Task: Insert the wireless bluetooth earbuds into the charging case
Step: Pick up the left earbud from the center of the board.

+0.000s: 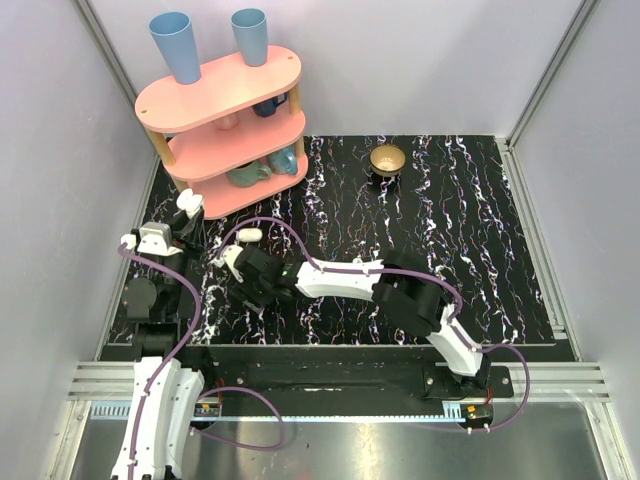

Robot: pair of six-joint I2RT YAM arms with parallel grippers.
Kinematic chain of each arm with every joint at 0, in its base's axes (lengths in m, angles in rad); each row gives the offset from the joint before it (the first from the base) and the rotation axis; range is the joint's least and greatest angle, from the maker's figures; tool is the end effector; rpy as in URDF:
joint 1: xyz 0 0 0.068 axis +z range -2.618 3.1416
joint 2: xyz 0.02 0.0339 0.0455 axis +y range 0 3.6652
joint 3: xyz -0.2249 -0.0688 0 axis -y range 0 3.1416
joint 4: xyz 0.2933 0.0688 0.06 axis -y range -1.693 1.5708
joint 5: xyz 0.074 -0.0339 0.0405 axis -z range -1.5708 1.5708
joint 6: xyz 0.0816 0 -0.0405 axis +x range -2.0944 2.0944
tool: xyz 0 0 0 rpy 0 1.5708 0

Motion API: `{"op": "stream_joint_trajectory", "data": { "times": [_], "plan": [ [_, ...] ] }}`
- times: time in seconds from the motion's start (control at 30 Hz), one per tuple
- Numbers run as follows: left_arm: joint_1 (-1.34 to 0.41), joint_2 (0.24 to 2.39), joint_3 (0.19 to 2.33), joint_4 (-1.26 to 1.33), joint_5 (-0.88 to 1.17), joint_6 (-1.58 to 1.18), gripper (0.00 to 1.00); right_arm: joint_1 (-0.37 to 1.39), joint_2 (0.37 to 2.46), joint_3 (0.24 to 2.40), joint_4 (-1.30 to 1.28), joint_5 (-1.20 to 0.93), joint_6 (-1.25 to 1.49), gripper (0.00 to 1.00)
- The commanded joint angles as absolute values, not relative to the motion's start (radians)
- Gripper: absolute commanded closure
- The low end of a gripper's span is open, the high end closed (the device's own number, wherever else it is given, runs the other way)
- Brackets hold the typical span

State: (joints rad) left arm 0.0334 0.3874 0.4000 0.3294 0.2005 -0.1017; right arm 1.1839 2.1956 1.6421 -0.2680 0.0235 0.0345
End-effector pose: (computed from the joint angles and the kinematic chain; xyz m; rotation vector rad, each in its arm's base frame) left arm 0.2497 -0.0079 0.3138 0.0916 1.2346 -0.1825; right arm 0.2050 0.4980 0.0789 -1.3290 2.0730 0.5303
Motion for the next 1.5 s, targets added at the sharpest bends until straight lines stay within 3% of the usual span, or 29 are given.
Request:
{"op": "stream_joint_trajectory", "data": {
  "times": [0.0, 1.07, 1.47],
  "plan": [
    [0.029, 0.385, 0.460, 0.357, 0.184, -0.074, 1.00, 1.187, 2.224, 1.704, -0.265, 0.003, -0.051, 0.36],
    [0.021, 0.397, 0.466, 0.341, 0.184, -0.078, 1.00, 1.187, 2.286, 1.764, -0.336, 0.029, -0.006, 0.57],
    [0.018, 0.403, 0.469, 0.336, 0.184, -0.077, 1.00, 1.178, 2.313, 1.802, -0.368, 0.051, 0.046, 0.54]
  ]
}}
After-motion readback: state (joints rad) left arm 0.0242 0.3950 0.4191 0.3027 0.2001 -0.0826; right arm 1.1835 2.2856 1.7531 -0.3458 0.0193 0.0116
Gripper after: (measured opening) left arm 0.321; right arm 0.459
